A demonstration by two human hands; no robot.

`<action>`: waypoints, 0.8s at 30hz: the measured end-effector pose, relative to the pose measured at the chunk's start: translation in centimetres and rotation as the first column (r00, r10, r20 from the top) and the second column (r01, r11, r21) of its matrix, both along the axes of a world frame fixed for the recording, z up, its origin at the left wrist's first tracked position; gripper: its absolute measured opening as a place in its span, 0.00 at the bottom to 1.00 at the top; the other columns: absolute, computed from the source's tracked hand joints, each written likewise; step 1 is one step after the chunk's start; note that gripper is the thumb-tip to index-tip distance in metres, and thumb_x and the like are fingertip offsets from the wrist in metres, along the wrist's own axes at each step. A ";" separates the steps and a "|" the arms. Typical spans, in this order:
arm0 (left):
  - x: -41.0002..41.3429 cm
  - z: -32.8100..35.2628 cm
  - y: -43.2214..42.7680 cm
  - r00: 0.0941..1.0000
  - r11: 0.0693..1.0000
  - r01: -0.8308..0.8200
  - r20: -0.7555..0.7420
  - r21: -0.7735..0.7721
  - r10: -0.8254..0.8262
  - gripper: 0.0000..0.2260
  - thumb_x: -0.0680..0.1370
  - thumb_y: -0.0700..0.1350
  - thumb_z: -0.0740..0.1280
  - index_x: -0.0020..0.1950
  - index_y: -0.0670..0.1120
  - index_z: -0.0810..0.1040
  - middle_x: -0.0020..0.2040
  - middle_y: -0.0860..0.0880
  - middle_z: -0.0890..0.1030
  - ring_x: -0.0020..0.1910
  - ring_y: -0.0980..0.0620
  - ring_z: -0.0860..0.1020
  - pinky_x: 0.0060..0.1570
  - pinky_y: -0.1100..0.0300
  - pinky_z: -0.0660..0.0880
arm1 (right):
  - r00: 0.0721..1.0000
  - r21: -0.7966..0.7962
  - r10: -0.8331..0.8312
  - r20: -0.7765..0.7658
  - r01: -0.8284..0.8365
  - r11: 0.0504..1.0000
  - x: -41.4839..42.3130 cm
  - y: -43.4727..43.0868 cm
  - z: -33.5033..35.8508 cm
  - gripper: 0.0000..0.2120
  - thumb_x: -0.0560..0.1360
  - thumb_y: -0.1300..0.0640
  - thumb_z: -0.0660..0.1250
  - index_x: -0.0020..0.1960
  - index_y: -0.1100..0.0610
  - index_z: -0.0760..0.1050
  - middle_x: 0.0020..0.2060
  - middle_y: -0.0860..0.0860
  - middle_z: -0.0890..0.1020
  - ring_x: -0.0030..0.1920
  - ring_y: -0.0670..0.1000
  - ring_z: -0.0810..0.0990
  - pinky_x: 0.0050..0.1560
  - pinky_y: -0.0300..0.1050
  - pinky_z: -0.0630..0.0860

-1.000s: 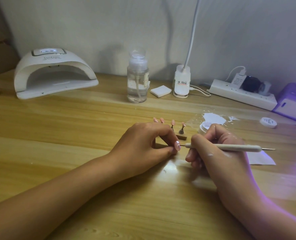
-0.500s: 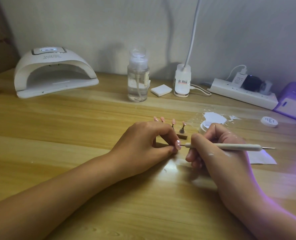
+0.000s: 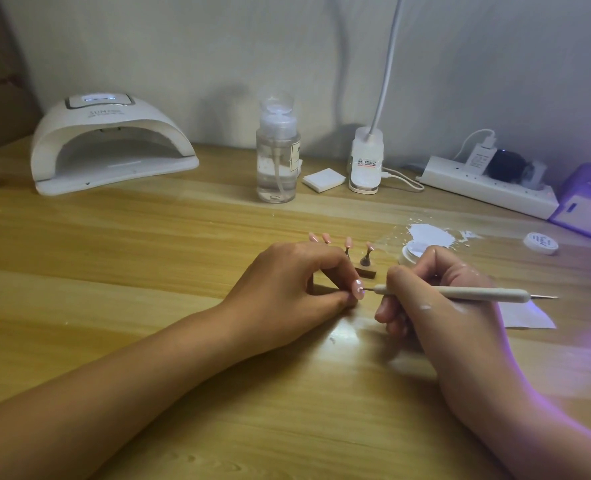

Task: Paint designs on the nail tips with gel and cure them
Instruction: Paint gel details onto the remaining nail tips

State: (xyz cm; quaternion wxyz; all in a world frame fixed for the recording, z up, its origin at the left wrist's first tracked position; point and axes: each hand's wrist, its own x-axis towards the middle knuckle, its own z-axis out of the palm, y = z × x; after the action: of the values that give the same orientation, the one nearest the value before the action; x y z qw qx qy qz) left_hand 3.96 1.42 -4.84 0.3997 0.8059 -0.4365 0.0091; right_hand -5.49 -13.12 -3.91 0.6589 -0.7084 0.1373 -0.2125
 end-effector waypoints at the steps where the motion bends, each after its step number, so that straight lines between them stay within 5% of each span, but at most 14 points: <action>1: 0.0 0.0 0.0 1.000 1.000 -0.003 0.000 0.001 0.003 0.10 0.72 0.42 0.75 0.41 0.59 0.81 0.40 0.62 0.82 0.30 0.64 0.72 0.32 0.70 0.61 | 1.000 0.002 0.001 0.002 -0.001 1.000 0.0 0.0 0.0 0.12 0.68 0.62 0.67 0.28 0.52 0.70 0.25 0.59 0.81 0.23 0.49 0.74 0.25 0.38 0.71; 24: 0.0 0.0 0.0 0.999 1.000 -0.004 -0.035 -0.005 0.004 0.09 0.72 0.42 0.75 0.41 0.57 0.82 0.39 0.61 0.83 0.29 0.65 0.72 0.32 0.71 0.62 | 1.000 -0.048 0.006 -0.007 -0.006 0.999 0.1 -0.1 -0.3 0.11 0.65 0.61 0.68 0.28 0.53 0.69 0.23 0.59 0.79 0.22 0.49 0.72 0.25 0.38 0.69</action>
State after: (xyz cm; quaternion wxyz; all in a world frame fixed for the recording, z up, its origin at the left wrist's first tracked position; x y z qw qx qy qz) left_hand 3.96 1.46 -4.88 0.4093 0.8058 -0.4279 -0.0032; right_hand -5.43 -13.24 -4.18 0.6418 -0.7252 0.1324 -0.2112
